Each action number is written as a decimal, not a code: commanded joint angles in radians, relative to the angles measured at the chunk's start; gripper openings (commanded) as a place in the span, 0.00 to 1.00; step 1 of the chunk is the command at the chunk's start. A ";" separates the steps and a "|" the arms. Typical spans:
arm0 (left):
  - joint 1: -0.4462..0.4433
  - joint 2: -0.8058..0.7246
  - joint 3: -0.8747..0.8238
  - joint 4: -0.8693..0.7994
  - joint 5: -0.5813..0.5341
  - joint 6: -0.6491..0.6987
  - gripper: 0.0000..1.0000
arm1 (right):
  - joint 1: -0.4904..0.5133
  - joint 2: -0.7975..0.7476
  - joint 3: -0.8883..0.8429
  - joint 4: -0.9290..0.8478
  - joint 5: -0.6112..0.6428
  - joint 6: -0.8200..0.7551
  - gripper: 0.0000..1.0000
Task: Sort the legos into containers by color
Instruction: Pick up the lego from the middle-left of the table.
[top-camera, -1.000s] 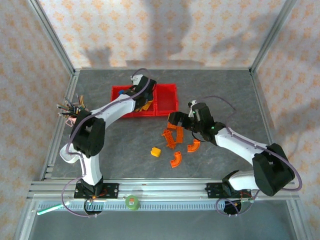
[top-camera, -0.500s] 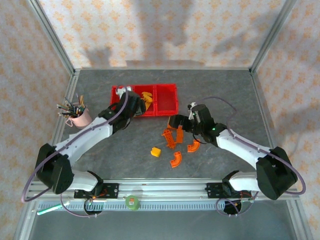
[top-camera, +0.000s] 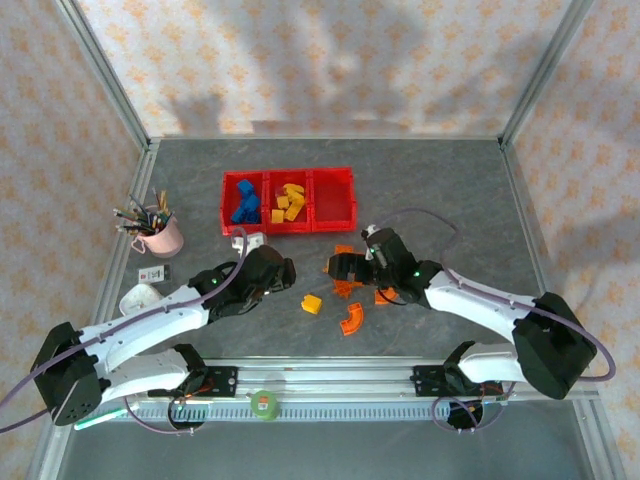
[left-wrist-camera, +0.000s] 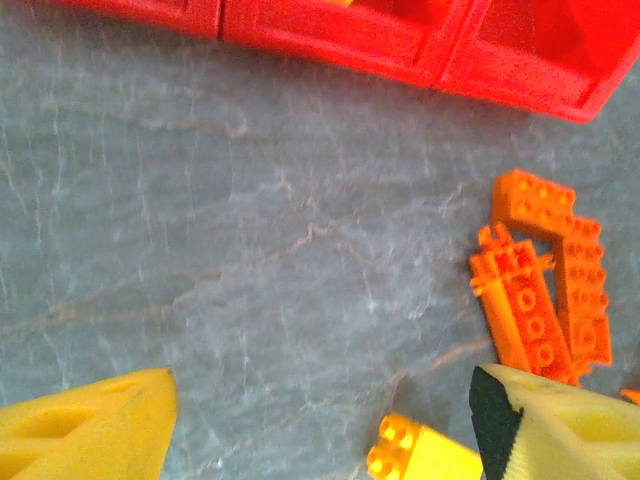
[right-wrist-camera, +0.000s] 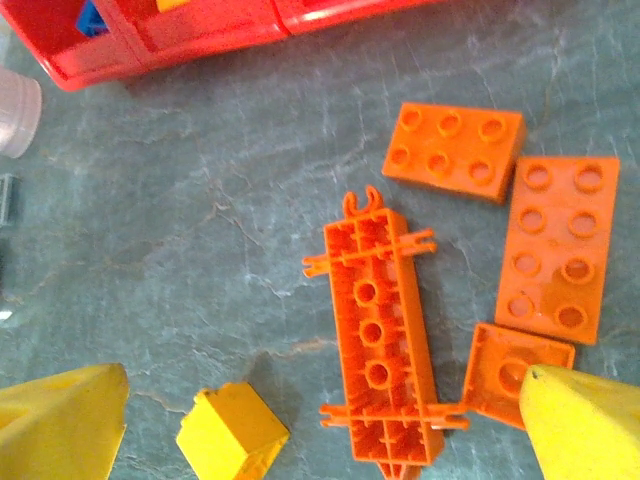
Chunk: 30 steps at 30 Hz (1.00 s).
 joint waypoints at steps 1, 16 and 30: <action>-0.045 -0.014 -0.032 -0.034 -0.006 -0.100 0.80 | 0.019 -0.017 -0.026 0.041 0.040 0.030 1.00; -0.164 0.097 -0.085 0.128 0.032 -0.196 0.83 | 0.022 -0.032 -0.044 0.033 0.093 0.032 1.00; -0.225 0.331 0.031 0.195 0.059 -0.045 0.83 | -0.002 -0.120 -0.093 0.034 0.113 0.052 1.00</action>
